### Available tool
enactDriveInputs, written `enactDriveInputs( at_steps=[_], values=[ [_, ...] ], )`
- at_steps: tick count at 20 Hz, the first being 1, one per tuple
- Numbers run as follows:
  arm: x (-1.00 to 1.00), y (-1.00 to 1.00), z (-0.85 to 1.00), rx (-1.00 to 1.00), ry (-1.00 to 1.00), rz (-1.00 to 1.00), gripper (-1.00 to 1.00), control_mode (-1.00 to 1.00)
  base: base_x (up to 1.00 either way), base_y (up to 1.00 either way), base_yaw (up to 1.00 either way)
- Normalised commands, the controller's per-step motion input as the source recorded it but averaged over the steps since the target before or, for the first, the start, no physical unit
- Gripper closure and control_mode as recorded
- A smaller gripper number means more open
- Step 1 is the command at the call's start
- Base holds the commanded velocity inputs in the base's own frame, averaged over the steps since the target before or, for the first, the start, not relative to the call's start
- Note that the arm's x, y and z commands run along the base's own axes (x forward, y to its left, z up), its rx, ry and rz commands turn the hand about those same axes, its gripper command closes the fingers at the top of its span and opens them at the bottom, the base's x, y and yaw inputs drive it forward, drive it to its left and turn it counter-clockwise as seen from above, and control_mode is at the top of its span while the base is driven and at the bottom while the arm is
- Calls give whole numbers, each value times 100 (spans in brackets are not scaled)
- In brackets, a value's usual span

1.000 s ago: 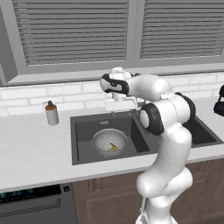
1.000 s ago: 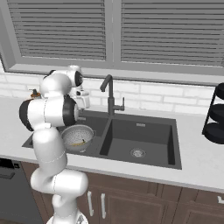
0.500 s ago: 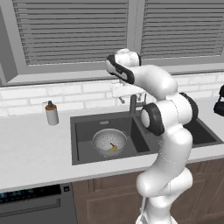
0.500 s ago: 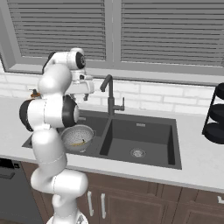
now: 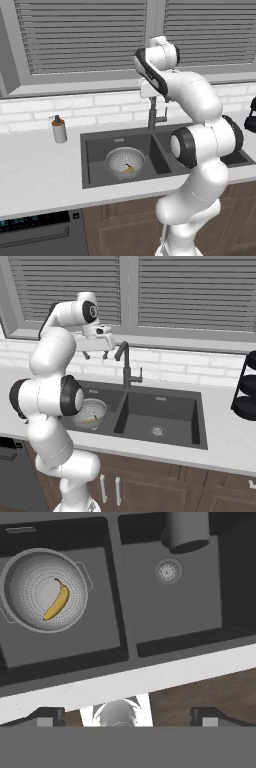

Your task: Put the colander in the sink, put the banana in the colander, and turn on the sink faucet and pour water over the colander.

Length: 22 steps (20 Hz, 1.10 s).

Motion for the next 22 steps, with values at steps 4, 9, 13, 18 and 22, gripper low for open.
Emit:
enactDriveInputs(
  at_steps=[4,9,13,18,22],
  values=[
    [8,-39,51,12,6,2,-100,-100,0,0,0],
    [6,-42,-9,9,-2,19,-100,-100,0,0,0],
    [34,-16,-14,21,-6,24,-100,-100,0,0,0],
    [25,-5,-6,15,-19,26,-100,-100,0,0,0],
    [17,-1,-17,8,-26,29,-100,-100,0,0,0]
  ],
)
